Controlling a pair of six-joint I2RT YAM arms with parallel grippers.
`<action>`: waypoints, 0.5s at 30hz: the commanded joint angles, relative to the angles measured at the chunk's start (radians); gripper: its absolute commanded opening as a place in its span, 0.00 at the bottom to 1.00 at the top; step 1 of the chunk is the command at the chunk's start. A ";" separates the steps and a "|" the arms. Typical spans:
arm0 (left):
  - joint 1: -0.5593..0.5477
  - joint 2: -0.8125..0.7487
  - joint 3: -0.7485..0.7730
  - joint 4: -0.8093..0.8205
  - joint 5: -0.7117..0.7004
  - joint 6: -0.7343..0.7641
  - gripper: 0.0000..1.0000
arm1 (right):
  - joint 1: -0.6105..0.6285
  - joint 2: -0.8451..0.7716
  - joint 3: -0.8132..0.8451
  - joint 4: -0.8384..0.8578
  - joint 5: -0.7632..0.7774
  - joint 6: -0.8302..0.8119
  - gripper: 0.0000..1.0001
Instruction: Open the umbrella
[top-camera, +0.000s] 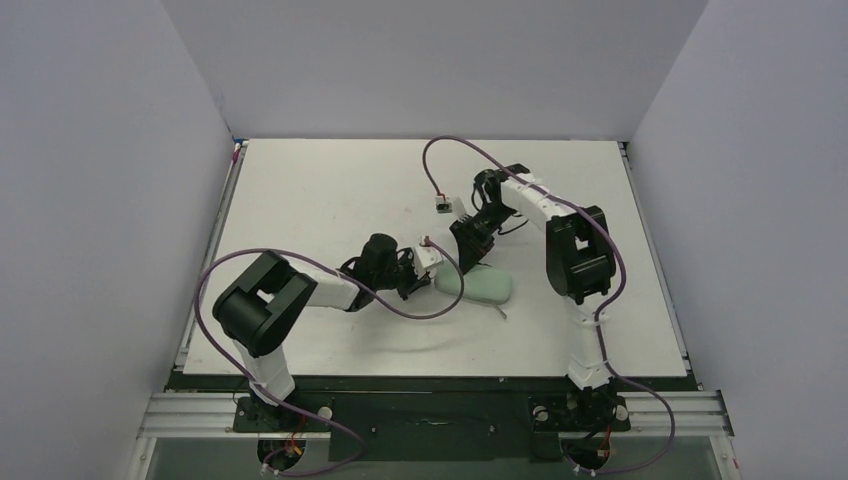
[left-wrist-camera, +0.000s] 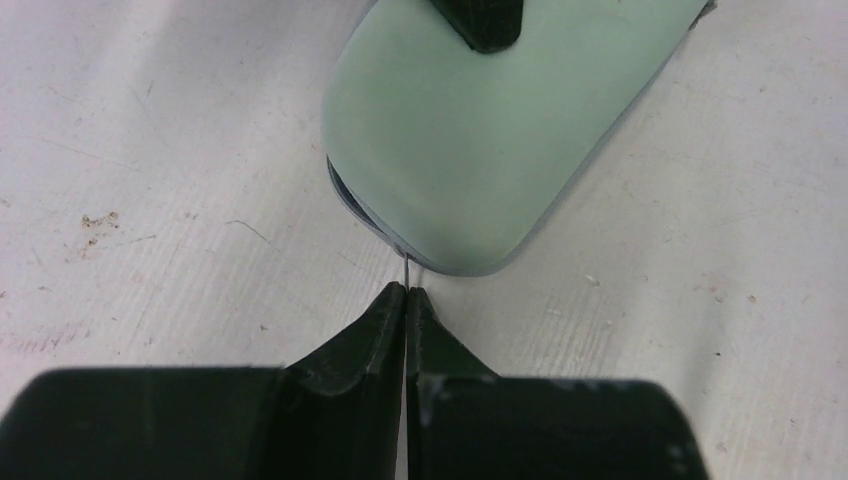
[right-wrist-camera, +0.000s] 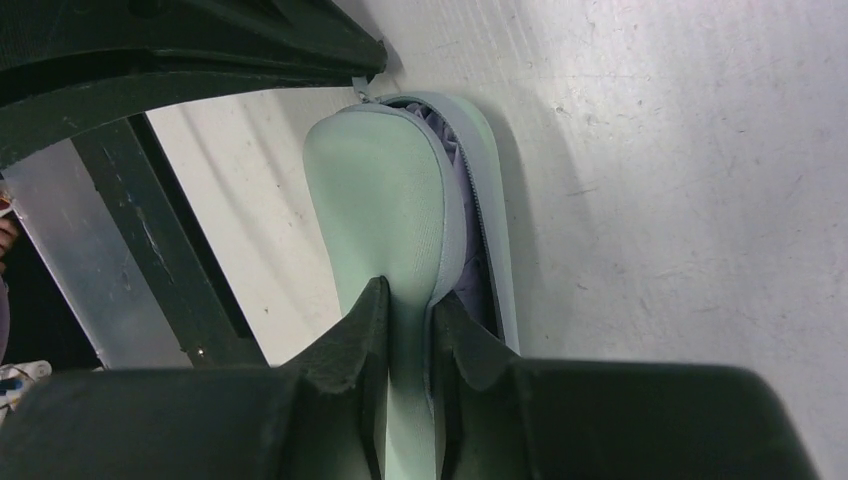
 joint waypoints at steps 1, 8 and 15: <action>-0.007 -0.080 -0.039 -0.007 0.029 -0.004 0.00 | -0.010 -0.044 -0.084 0.161 0.084 0.061 0.00; -0.053 -0.115 -0.100 0.005 0.027 -0.001 0.00 | -0.025 -0.075 -0.135 0.217 0.076 0.107 0.00; -0.117 -0.089 -0.101 0.045 0.006 -0.045 0.00 | -0.029 -0.120 -0.236 0.404 0.045 0.320 0.00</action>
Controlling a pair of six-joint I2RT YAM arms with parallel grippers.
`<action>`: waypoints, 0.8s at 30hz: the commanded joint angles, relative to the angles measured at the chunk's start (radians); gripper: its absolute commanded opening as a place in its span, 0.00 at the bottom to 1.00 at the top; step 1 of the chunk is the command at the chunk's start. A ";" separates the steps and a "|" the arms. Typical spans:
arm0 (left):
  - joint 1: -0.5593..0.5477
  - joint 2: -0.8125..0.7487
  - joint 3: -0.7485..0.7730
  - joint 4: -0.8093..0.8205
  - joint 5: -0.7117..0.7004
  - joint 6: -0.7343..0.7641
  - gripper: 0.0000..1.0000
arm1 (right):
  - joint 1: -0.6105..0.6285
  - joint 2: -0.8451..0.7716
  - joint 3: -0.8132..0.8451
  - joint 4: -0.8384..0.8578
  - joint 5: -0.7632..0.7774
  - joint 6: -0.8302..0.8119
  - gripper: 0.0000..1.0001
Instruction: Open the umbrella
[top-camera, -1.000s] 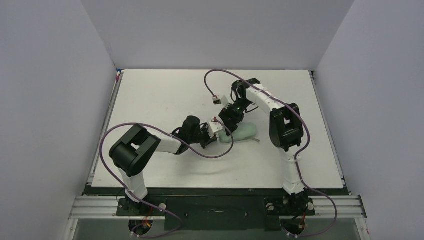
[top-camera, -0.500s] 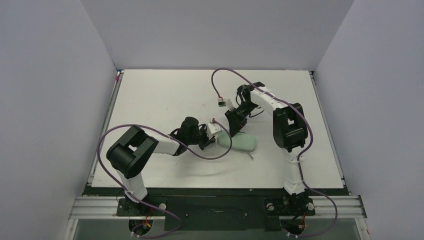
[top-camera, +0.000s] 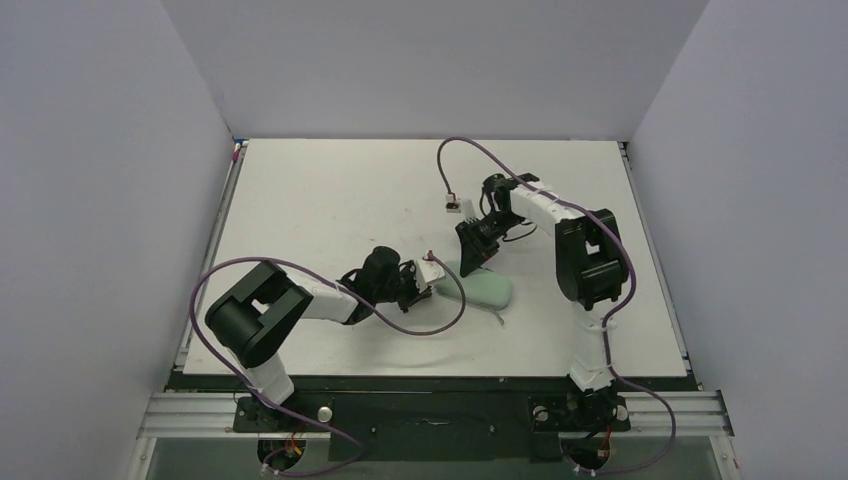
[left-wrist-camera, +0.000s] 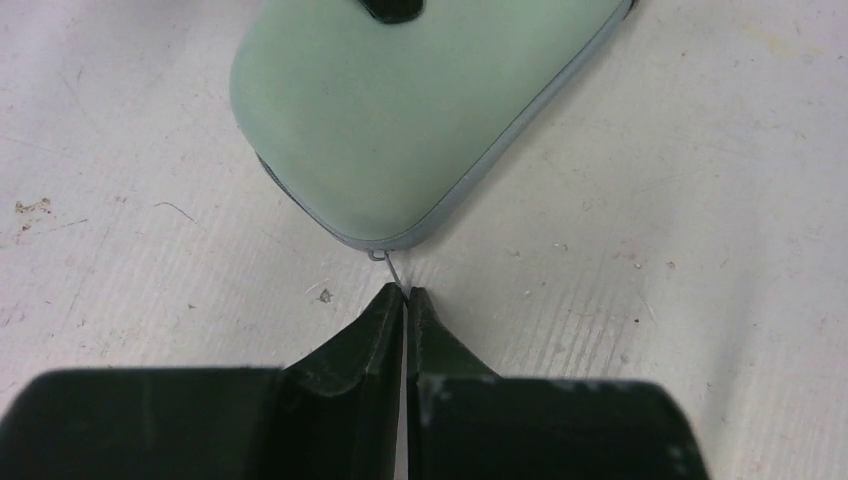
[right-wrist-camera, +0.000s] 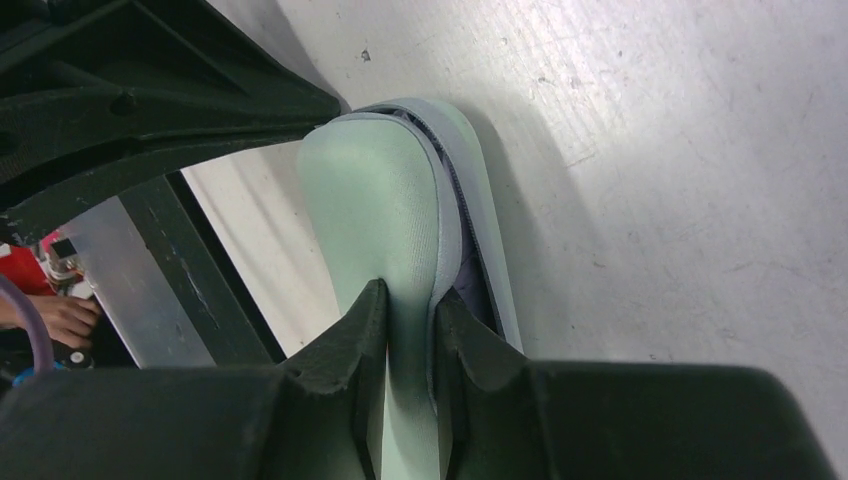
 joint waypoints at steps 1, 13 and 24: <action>-0.057 -0.007 -0.005 0.050 0.032 -0.048 0.00 | -0.007 -0.049 -0.102 0.257 0.080 0.156 0.00; -0.073 0.038 0.031 0.120 0.009 -0.145 0.00 | -0.024 -0.134 -0.291 0.603 0.107 0.508 0.00; -0.075 -0.017 -0.034 0.108 -0.005 -0.130 0.00 | -0.046 -0.148 -0.298 0.549 0.075 0.430 0.00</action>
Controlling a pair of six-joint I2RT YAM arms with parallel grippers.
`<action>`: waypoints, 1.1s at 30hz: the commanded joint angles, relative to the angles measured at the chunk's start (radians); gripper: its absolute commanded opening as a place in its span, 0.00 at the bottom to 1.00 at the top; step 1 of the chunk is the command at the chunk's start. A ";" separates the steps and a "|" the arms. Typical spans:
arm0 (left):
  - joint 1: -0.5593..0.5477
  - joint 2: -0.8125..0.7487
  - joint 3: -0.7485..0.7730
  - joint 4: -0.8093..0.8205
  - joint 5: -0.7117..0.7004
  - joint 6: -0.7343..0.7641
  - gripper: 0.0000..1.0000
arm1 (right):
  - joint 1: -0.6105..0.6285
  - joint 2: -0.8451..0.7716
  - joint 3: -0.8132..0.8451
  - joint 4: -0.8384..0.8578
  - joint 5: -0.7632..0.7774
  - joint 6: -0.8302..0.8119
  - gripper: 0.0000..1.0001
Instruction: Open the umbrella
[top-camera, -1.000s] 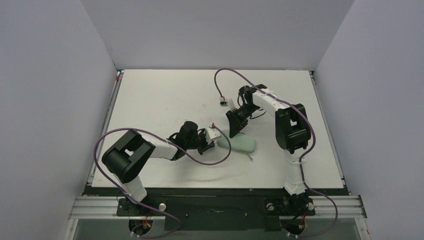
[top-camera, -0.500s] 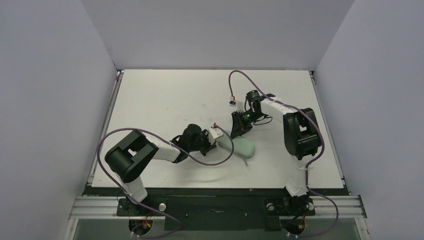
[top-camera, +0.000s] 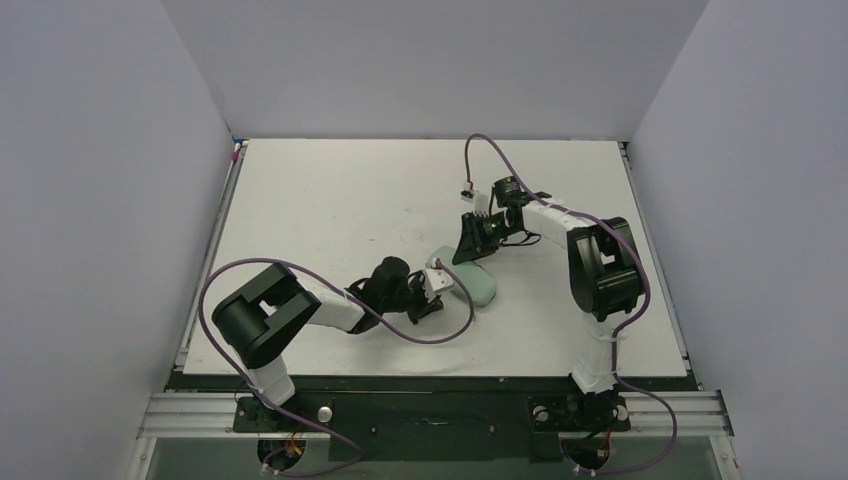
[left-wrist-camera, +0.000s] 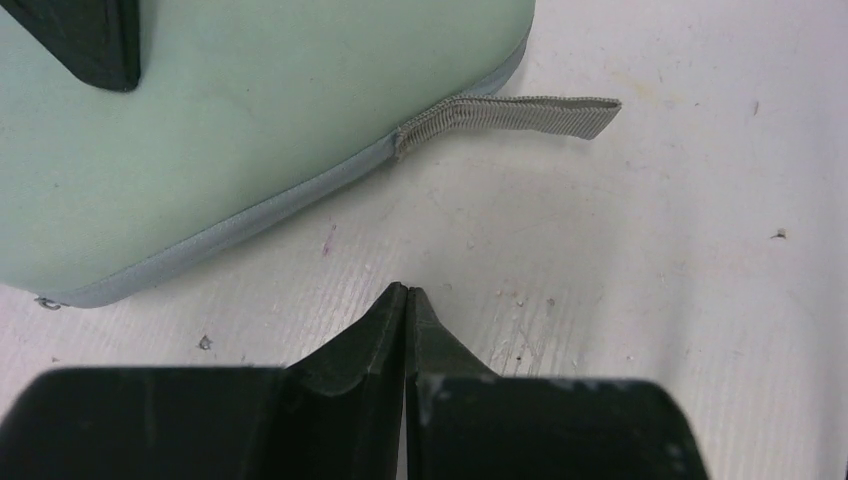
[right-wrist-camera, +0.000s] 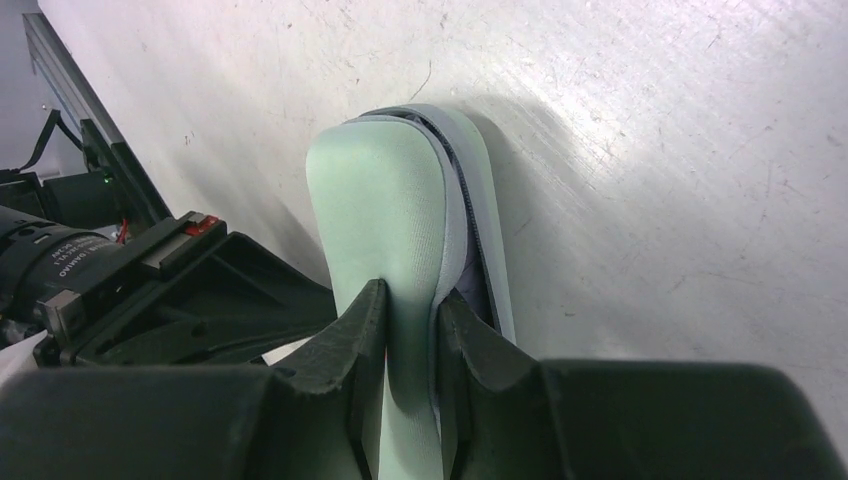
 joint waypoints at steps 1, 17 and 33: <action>0.023 -0.052 -0.025 0.039 -0.020 -0.012 0.00 | -0.001 -0.008 -0.015 -0.003 0.085 -0.119 0.00; 0.123 -0.058 -0.114 0.217 -0.052 0.188 0.63 | 0.074 -0.036 -0.018 -0.318 0.112 -0.538 0.00; 0.085 0.029 -0.082 0.208 0.202 0.241 0.48 | 0.087 -0.045 -0.008 -0.320 0.136 -0.567 0.00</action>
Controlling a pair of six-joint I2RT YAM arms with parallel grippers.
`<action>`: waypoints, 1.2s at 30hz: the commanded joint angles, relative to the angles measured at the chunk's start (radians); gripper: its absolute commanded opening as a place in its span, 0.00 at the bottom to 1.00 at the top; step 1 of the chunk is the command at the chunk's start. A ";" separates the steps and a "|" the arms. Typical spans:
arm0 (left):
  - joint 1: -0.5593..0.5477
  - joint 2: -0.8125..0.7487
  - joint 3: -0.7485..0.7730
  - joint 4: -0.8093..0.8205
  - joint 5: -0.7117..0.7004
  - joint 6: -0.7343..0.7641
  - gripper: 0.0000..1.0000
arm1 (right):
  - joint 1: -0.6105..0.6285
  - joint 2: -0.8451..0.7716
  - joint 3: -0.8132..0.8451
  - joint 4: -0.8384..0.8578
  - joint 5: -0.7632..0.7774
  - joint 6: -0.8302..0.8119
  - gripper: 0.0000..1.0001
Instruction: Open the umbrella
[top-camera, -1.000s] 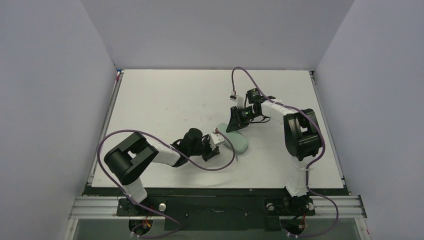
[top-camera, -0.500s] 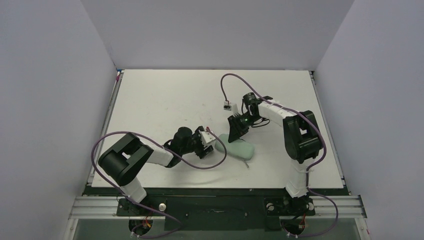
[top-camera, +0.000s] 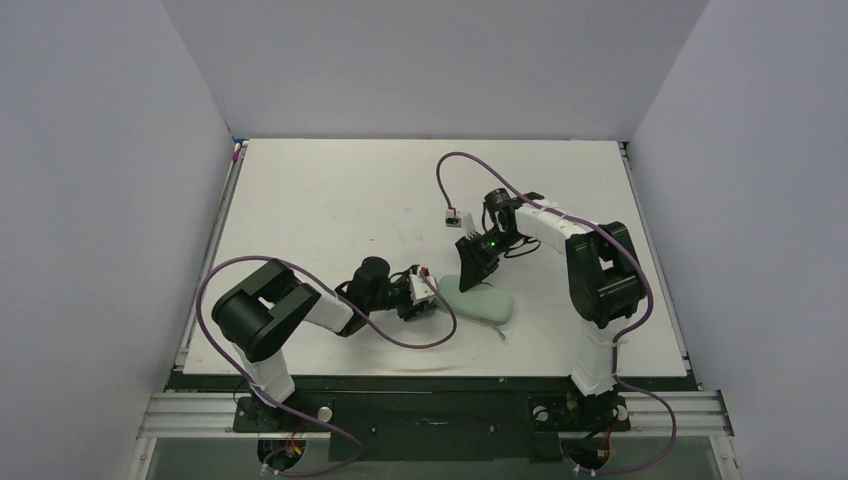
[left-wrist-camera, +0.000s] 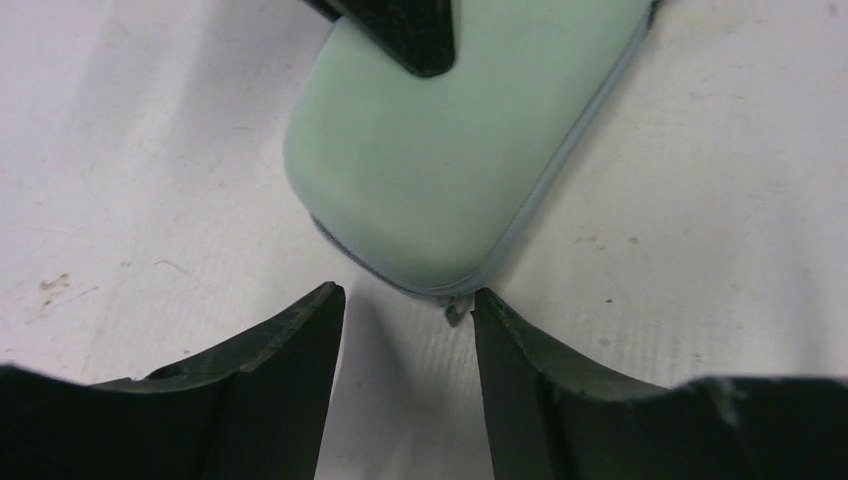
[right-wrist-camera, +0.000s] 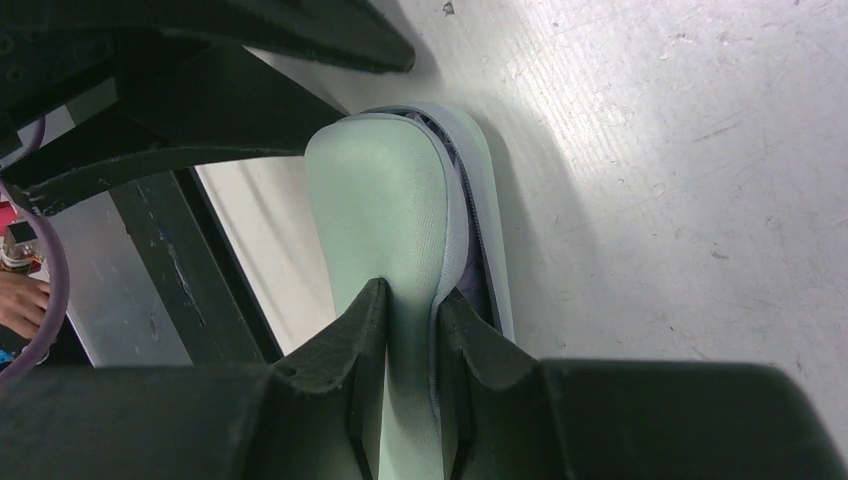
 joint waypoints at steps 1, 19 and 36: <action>-0.018 0.012 0.024 -0.030 0.119 0.002 0.46 | 0.012 -0.004 -0.007 0.012 0.147 -0.077 0.00; -0.042 0.008 0.021 -0.077 0.020 -0.077 0.00 | -0.060 0.009 0.002 0.040 0.159 -0.030 0.00; -0.174 0.011 0.073 -0.076 -0.083 -0.261 0.00 | -0.082 -0.069 -0.172 0.446 0.168 0.449 0.00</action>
